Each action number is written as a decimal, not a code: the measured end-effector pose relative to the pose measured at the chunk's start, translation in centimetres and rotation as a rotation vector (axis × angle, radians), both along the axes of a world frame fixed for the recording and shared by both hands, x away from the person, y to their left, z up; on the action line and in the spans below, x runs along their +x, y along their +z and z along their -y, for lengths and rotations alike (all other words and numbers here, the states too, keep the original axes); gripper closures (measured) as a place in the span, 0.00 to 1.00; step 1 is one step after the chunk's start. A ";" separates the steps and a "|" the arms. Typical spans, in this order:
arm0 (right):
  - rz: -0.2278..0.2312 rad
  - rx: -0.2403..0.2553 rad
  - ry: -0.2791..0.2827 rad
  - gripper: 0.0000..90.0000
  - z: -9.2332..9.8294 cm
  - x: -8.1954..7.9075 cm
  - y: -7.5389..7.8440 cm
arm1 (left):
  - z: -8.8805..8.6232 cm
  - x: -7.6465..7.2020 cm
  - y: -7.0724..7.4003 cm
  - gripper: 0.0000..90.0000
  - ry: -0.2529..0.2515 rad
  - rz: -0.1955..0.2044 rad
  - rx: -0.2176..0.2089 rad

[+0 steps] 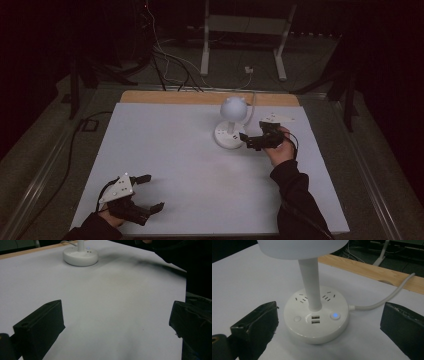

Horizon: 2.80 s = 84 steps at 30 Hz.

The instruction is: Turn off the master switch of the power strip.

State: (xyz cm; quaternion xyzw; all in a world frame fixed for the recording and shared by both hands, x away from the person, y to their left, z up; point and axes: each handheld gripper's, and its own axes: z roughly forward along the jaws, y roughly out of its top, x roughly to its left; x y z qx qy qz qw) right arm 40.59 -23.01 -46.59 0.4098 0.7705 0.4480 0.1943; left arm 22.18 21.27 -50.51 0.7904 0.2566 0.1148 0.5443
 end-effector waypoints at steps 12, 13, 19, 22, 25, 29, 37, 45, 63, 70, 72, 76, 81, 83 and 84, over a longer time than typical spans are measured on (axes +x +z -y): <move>-0.018 -0.035 -0.050 0.22 -0.5 1.0 -0.6 | -0.1 0.0 0.0 0.00 0.001 -0.004 -0.005; -0.019 -0.036 -0.055 0.23 -0.5 1.1 -0.6 | -0.1 0.0 0.0 0.00 0.001 -0.004 -0.005; -0.017 -0.019 -0.108 0.25 -0.7 1.3 -0.9 | -0.1 0.1 0.0 0.00 0.001 -0.006 -0.005; -0.020 -0.014 -0.128 0.26 -0.8 1.5 -1.0 | -0.1 0.1 0.0 0.00 0.001 -0.008 -0.006; -0.029 -0.002 -0.149 0.31 -0.9 1.6 -1.1 | -0.1 0.1 0.0 0.00 0.002 -0.009 -0.005; -0.036 -0.007 -0.180 0.50 -0.9 1.7 -1.0 | -0.1 0.1 0.0 0.00 0.002 -0.008 -0.006; -0.071 -0.032 -0.215 0.83 -1.0 1.8 -0.9 | -0.1 0.1 -0.1 0.00 0.002 -0.009 -0.006; -0.084 -0.045 -0.229 1.00 -1.3 1.8 -0.9 | -0.1 0.1 -0.1 0.00 0.002 -0.010 -0.007; -0.077 -0.075 -0.203 1.00 -2.9 2.3 -2.2 | -0.1 0.1 0.0 0.00 0.001 -0.009 -0.008; -0.064 -0.085 -0.214 1.00 -3.3 2.5 -3.0 | -0.1 0.1 0.0 0.00 0.000 -0.008 -0.007; -0.061 -0.091 -0.219 1.00 -3.3 2.6 -3.3 | -0.1 0.1 0.0 0.00 0.000 -0.008 -0.007; -0.061 -0.094 -0.220 1.00 -3.4 2.7 -3.7 | -0.1 0.1 0.0 0.00 0.001 -0.009 -0.008; -0.057 -0.092 -0.222 1.00 -3.5 2.8 -3.9 | -0.1 0.1 0.0 0.00 0.001 -0.010 -0.008; -0.057 -0.096 -0.223 1.00 -3.6 2.8 -4.0 | -0.1 0.1 -0.1 0.00 0.001 -0.010 -0.008; -0.054 -0.101 -0.224 1.00 -3.6 2.8 -4.1 | -0.1 0.1 -0.1 0.00 0.003 -0.011 -0.008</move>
